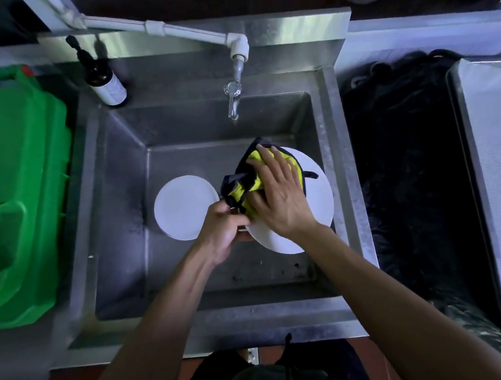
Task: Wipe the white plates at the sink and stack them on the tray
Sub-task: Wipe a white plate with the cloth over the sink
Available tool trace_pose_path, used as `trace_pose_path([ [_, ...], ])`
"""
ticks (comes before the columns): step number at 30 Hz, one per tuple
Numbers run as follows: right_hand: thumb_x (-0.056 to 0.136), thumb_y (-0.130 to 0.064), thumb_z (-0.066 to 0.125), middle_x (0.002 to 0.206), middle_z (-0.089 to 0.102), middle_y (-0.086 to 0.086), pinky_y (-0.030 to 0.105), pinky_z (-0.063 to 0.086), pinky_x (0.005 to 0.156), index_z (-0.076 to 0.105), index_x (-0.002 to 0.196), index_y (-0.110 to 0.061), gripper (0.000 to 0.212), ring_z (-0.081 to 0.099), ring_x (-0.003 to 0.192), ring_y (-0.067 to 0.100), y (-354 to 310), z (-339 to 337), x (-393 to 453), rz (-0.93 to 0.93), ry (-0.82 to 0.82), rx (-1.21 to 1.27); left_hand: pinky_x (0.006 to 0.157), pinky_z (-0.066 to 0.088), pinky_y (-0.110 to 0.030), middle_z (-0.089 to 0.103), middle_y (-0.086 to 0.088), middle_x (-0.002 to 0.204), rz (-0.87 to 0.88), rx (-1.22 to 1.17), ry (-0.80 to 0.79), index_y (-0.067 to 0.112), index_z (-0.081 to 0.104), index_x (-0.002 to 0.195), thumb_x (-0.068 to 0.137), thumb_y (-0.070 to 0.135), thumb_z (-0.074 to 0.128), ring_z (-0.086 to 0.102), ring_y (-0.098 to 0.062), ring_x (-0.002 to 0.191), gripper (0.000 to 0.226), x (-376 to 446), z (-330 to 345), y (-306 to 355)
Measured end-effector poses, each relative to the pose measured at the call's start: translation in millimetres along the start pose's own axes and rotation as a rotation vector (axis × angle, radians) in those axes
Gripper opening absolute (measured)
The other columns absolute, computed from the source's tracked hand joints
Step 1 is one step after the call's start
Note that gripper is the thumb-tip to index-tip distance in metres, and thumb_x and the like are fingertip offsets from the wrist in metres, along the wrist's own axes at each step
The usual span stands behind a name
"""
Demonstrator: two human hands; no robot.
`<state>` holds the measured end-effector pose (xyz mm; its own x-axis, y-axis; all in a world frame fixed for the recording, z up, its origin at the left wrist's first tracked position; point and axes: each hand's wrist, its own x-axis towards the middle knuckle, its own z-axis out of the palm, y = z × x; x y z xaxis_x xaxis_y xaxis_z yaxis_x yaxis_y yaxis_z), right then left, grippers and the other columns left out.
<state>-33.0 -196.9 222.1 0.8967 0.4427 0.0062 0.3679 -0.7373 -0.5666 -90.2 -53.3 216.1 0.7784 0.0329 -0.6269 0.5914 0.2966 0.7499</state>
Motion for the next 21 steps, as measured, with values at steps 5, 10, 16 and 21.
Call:
trace_pose_path([
  [5,0.091,-0.036,0.041,0.159,0.037,0.004,0.055,0.021,0.118,0.054,0.14,-0.016,0.054,0.024,0.151,0.03,-5,-3,13,-0.111,0.052,-0.016,0.068,0.056,-0.04,0.062,-0.019,0.083,-0.006,-0.013,0.062,-0.007,0.066,0.092,0.064,-0.002,0.064,0.066,-0.033,0.081,0.028,-4,1,-3],
  [10,0.093,-0.034,0.045,0.156,0.042,0.007,0.056,0.026,0.116,0.057,0.138,-0.013,0.051,0.031,0.148,0.033,9,-8,21,-0.112,0.093,-0.052,0.074,0.057,-0.044,0.069,-0.023,0.097,0.026,-0.024,0.073,-0.003,0.068,0.104,0.067,0.001,0.066,0.068,-0.035,0.086,0.037,-9,-4,-7],
  [16,0.095,-0.028,0.056,0.159,0.038,0.005,0.054,0.023,0.118,0.05,0.145,-0.015,0.052,0.029,0.149,0.031,28,-12,22,0.001,0.126,-0.092,0.074,0.058,-0.045,0.072,-0.023,0.107,0.047,-0.081,0.136,0.006,0.074,0.105,0.065,0.005,0.066,0.07,-0.037,0.09,0.041,-14,-2,-12],
  [21,0.098,-0.029,0.048,0.163,0.029,0.004,0.051,0.021,0.119,0.043,0.149,-0.015,0.053,0.024,0.149,0.031,42,-11,6,0.139,0.085,-0.094,0.078,0.057,-0.062,0.072,-0.02,0.099,0.073,-0.122,0.202,0.002,0.073,0.101,0.062,0.003,0.063,0.069,-0.038,0.087,0.04,-16,1,-6],
])
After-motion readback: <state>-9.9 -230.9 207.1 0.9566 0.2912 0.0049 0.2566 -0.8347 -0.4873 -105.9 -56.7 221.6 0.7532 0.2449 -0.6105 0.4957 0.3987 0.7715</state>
